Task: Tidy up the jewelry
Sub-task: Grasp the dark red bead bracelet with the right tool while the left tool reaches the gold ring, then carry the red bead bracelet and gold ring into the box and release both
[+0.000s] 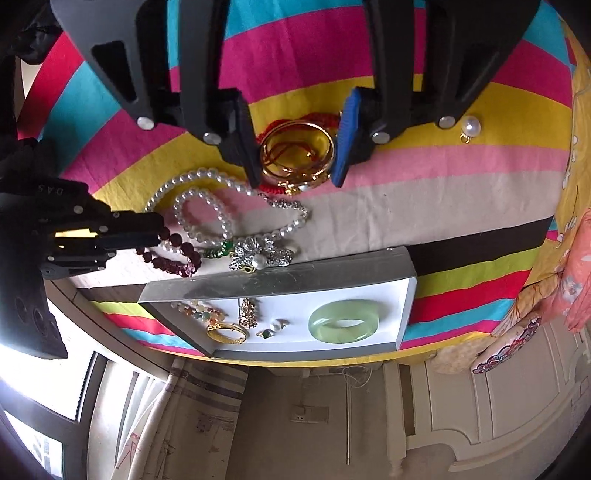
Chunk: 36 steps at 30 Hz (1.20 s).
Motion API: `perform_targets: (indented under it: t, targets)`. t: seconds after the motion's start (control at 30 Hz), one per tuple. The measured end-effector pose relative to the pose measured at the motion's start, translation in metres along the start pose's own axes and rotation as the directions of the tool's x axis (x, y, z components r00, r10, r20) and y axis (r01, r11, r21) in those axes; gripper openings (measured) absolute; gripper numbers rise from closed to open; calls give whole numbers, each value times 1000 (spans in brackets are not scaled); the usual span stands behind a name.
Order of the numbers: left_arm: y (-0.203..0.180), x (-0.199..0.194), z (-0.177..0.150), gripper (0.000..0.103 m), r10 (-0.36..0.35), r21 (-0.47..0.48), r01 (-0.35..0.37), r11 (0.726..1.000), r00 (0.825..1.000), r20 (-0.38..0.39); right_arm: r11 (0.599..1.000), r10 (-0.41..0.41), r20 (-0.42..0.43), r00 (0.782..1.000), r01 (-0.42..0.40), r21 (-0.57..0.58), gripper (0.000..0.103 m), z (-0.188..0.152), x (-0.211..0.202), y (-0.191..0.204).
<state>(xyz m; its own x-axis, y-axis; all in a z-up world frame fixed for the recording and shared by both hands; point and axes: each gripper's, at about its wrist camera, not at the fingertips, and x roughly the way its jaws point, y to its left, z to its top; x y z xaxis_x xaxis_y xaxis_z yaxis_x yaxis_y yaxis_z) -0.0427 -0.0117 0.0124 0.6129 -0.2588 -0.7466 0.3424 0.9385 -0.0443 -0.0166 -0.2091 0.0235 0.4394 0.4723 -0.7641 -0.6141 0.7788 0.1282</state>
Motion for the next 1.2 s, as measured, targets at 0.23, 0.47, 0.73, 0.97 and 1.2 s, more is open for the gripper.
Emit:
perform_targets:
  t: [0.23,0.47,0.73,0.97,1.2]
  targets:
    - [-4,-26,3,38,3,21,-5,1000,996,84,969,152,149,977,-177,172,15,-5,-28,-27]
    - [-7,-49,21,38,-11,27,8,1000,990,140,895,251,291,923,-336,293,15,-3,-51,-47]
    - [-14,-45,52,38,-30,45,23,999,986,162,881,249,366,897,-367,299,15,13,-81,-50]
    - [-12,-23,96,38,-62,39,57,998,987,148,889,220,388,895,-347,297,15,39,-84,-60]
    - [-3,32,149,38,-82,14,81,997,994,74,891,167,388,907,-307,335,15,68,-73,-89]
